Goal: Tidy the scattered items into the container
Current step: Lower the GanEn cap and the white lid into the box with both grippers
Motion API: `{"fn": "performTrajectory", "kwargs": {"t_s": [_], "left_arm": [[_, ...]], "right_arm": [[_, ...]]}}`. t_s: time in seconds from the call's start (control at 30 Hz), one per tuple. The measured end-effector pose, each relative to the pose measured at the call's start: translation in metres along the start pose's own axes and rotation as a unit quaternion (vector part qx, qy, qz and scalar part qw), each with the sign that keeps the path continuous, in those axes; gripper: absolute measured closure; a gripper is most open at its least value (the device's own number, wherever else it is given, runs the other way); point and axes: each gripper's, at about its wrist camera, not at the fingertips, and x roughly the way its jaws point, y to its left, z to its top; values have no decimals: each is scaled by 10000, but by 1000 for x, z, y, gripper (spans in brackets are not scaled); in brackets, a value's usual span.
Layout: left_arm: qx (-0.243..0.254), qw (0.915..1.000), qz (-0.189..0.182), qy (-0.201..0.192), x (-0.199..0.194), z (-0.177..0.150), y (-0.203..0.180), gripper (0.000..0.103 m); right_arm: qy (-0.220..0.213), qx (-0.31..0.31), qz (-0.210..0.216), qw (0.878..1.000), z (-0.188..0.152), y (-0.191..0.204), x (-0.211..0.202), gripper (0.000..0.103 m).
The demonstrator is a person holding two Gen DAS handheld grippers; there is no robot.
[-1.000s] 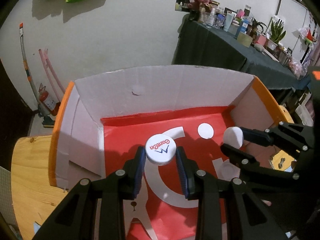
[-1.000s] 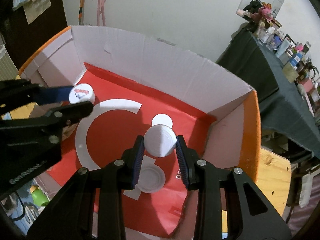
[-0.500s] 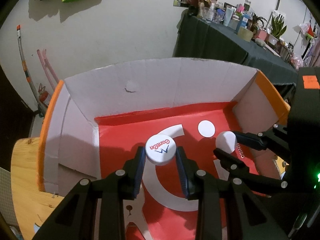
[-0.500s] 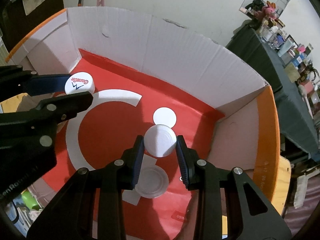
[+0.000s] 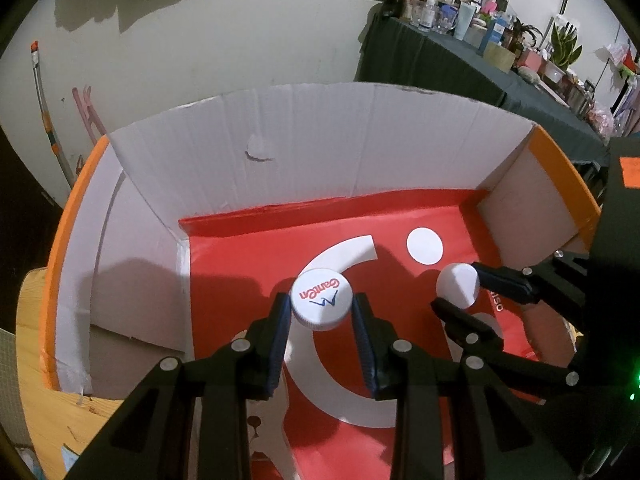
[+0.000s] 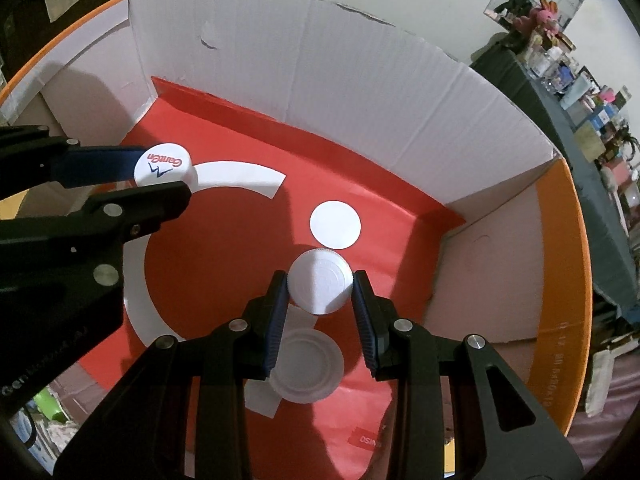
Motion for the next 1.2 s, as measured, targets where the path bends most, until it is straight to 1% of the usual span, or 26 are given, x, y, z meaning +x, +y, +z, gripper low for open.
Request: {"fn": "performTrajectory", "kwargs": {"t_s": [0.4,0.53,0.87,1.2], "left_arm": [[-9,9997,53,242,14,-6,1,69],[-50,9995,13,300,18,-7,3,69],[-37,9995,36,325,16,-13,7,69],[-15,9995,68,304,17,-12,2,69]], "right_arm": [[74,35,5,10000,-3,-4,6,72],[73,30,8,10000,-3,-2,5,72],[71,58,61,9999,-3,-1,3,72],[62,90,98,9999,-6,1,1,72]]}}
